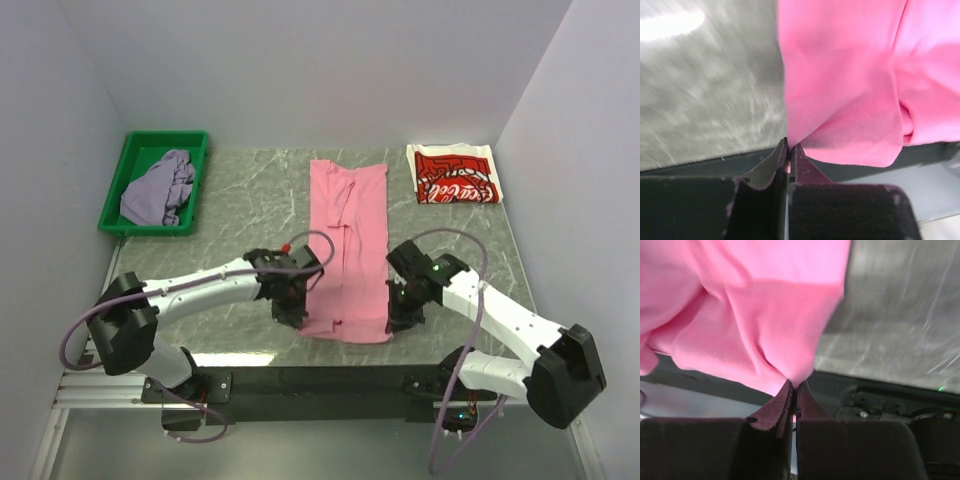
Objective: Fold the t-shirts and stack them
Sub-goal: Fold the tshirt
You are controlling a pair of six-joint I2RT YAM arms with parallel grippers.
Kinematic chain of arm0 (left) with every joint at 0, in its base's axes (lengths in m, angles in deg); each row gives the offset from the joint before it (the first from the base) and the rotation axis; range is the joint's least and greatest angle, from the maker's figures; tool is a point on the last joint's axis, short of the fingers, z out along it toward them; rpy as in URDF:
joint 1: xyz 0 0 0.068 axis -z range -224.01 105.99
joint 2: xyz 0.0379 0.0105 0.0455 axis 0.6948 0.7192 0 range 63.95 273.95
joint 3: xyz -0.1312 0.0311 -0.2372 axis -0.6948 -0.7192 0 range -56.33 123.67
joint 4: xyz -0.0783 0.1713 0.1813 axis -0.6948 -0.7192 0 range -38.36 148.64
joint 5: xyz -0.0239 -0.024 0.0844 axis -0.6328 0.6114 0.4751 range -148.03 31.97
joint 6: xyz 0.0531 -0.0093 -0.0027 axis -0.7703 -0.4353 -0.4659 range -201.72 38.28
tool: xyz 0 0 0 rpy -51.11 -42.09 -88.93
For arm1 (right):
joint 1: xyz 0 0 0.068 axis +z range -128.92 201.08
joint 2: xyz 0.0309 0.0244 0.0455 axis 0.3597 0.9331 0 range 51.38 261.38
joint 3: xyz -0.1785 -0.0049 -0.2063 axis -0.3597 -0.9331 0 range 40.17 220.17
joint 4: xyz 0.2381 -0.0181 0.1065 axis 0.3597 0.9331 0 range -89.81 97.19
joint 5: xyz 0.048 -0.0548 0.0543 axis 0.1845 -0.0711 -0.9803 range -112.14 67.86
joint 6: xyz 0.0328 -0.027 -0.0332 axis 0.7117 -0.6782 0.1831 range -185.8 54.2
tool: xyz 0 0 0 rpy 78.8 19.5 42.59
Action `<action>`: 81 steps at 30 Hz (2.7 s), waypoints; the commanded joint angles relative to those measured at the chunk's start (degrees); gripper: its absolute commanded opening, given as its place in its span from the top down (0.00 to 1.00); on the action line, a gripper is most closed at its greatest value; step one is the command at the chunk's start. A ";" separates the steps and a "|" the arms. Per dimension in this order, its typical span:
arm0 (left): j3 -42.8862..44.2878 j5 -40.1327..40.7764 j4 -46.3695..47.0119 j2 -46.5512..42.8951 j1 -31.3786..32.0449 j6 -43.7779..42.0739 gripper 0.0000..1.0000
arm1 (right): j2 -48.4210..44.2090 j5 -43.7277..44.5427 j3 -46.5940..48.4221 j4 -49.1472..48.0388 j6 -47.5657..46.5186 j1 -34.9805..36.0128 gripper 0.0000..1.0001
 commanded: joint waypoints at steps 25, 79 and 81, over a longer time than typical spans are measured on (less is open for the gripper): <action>35.46 10.83 11.48 28.03 -22.84 -23.15 0.92 | 37.74 12.60 40.53 -6.19 -18.40 -17.29 1.00; 6.54 6.62 25.37 22.68 -9.92 -5.05 0.74 | 50.30 1.01 39.81 -36.69 -17.09 -23.00 0.76; 6.45 6.79 25.29 22.68 -10.01 -5.14 0.74 | 51.97 -2.23 43.77 -39.14 -13.49 -24.32 0.76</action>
